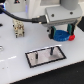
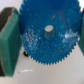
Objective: Insert the blue gear onto the right peg, followed by the red gear
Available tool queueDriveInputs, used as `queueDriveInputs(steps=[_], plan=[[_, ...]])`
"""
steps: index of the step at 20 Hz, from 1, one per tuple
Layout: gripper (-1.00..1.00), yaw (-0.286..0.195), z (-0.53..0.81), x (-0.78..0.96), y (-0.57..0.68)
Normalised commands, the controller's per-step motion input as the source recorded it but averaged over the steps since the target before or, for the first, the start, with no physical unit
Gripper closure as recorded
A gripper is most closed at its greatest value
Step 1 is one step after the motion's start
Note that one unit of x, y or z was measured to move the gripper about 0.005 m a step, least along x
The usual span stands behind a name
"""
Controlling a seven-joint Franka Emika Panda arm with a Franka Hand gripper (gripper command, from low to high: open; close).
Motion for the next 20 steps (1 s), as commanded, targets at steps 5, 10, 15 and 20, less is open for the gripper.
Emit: queueDriveInputs(steps=[5,10,15,20], plan=[[1.00,0.000,0.03,0.51,-0.30],[1.00,0.000,-0.07,0.33,-0.29],[1.00,0.000,-0.06,0.20,-0.13],[1.00,0.000,-0.13,0.15,0.00]])
